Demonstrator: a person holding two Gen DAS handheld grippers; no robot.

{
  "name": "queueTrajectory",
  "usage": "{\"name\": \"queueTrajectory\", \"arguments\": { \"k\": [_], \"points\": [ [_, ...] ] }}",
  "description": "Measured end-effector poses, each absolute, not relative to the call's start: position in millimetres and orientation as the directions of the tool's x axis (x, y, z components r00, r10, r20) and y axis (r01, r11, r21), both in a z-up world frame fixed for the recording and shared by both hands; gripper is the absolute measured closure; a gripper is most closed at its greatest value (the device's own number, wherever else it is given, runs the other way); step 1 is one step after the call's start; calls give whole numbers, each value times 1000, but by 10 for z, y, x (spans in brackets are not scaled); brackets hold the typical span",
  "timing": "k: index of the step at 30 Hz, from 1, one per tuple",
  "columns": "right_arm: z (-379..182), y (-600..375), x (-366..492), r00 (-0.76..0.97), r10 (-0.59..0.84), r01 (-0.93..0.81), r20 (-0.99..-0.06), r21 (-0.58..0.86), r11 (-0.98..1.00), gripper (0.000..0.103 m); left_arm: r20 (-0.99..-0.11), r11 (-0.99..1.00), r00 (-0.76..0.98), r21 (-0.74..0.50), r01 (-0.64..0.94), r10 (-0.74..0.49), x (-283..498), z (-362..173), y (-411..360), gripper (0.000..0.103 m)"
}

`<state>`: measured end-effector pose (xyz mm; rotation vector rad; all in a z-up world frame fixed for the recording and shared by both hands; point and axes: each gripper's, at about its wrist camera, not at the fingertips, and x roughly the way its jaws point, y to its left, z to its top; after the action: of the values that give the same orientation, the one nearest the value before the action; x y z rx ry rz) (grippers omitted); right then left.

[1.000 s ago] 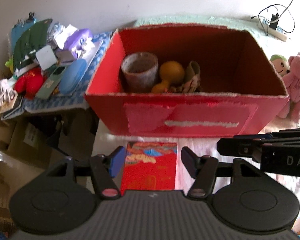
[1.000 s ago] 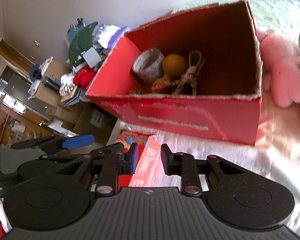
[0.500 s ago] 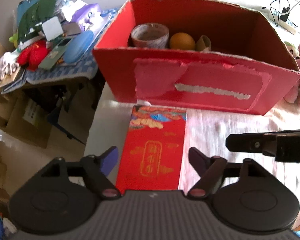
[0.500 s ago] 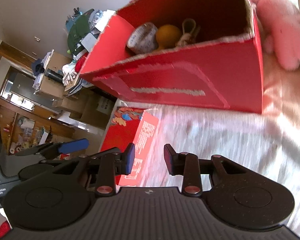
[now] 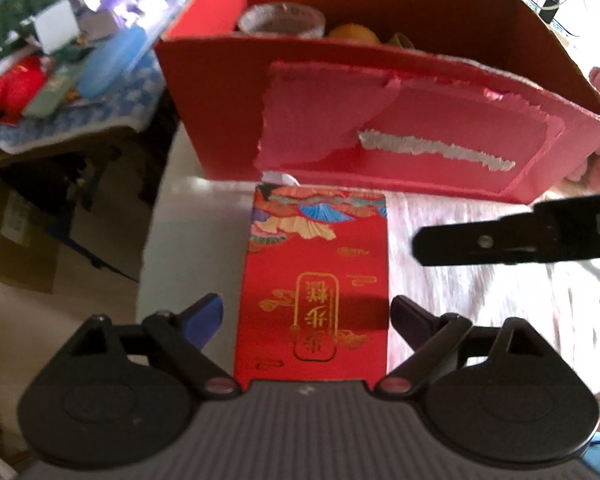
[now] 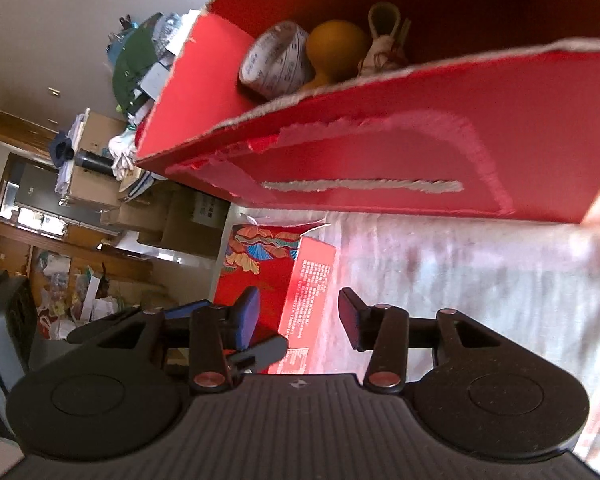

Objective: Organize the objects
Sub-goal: 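Move the right gripper down to the red gift box in front of the box, then close the right gripper on the red gift box and lift it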

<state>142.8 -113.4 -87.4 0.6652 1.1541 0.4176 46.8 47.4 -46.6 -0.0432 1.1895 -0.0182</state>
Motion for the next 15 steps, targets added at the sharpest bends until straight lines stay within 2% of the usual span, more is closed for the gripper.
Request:
{"name": "queueTrajectory", "arguments": {
  "k": [8, 12, 15],
  "points": [
    [-973, -965, 1536, 318, 632, 62, -707, 680, 730, 55, -942, 991, 310, -112, 72, -129, 526, -607, 516, 9],
    [-1031, -934, 1546, 301, 629, 77, -717, 675, 733, 55, -945, 988, 300, -100, 120, -132, 547, -612, 452, 19],
    [-1057, -968, 1534, 293, 635, 91, -714, 682, 725, 54, -948, 985, 292, -91, 144, -130, 558, -612, 418, 21]
  ]
}}
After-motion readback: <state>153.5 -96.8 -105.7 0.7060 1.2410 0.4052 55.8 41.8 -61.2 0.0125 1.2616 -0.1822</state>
